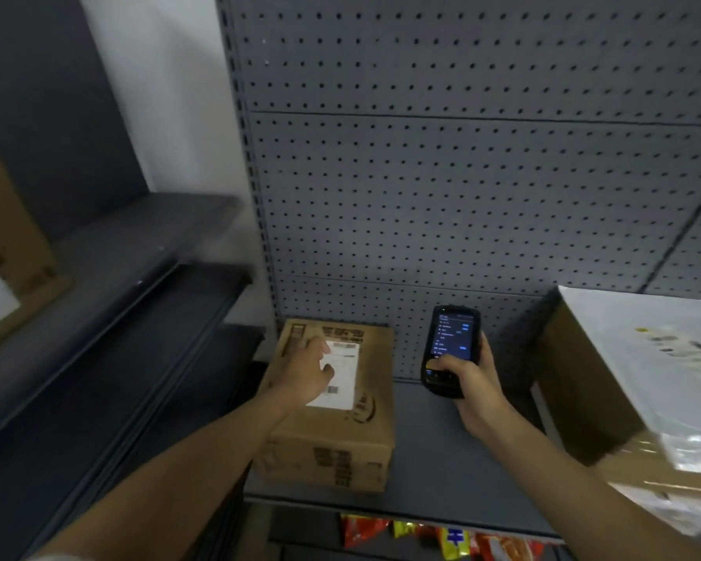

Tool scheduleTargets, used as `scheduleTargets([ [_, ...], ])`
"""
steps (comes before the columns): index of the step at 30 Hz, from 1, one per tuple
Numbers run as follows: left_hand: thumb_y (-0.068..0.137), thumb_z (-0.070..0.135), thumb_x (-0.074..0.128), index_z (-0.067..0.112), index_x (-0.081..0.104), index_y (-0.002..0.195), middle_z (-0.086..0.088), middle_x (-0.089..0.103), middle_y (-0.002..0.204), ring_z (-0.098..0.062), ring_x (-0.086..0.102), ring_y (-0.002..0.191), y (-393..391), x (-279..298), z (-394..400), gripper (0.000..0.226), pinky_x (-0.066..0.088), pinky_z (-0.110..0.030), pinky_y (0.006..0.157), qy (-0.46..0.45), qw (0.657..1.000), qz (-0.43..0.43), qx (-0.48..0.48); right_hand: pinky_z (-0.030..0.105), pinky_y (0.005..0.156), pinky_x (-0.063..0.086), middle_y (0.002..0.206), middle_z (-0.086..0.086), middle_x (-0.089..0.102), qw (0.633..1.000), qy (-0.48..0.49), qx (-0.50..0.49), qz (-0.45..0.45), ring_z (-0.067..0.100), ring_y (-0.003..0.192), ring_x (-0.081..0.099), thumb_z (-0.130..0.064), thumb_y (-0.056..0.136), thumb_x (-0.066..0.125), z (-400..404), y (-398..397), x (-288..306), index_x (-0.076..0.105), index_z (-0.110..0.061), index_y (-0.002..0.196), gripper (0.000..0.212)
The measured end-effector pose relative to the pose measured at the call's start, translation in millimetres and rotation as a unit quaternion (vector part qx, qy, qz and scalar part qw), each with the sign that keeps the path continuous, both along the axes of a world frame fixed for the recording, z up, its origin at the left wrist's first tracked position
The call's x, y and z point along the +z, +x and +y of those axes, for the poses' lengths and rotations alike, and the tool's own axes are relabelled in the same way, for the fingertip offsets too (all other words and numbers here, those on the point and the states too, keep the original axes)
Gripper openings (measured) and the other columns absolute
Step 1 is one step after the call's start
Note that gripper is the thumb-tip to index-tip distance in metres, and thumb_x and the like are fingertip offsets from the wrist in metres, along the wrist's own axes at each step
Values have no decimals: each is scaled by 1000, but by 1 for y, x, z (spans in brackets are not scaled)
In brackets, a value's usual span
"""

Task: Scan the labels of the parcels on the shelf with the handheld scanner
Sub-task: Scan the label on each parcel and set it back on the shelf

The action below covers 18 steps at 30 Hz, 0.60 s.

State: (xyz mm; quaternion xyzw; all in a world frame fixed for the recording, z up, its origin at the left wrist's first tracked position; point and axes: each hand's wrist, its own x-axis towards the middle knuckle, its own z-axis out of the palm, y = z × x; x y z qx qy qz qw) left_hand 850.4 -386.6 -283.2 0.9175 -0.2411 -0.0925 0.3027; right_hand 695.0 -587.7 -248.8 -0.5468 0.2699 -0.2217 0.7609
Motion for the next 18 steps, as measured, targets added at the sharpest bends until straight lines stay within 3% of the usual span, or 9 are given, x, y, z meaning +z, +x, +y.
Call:
scheduleTargets([
  [4,90,29,56,21,49,120,-4,40,134,-25,41,121,12,-18,41,32,37,-40,103,71,997,-9,-8,48,86,55,120,10,63,999,7,3,37,32,105,63,11,73,69,36,21,-21,44,-28,140,81],
  [9,86,50,59,25,44,131,-1,26,139,-23,24,130,10,-37,71,53,22,-36,108,104,994,13,-29,40,69,55,115,10,65,997,12,14,80,32,101,65,11,73,70,60,30,-39,46,-27,135,76],
  [13,79,56,66,28,41,135,0,16,141,-23,16,134,4,-46,82,68,17,-38,111,71,996,21,-41,47,78,57,117,11,65,995,22,24,98,35,105,64,11,70,69,63,34,-53,48,-29,132,77],
  [18,69,53,77,37,27,145,-4,-15,155,-31,-4,144,-2,-49,91,93,14,-49,118,27,991,125,-35,45,80,56,120,11,64,993,38,27,106,32,108,61,12,67,69,69,38,-59,48,-25,135,80],
])
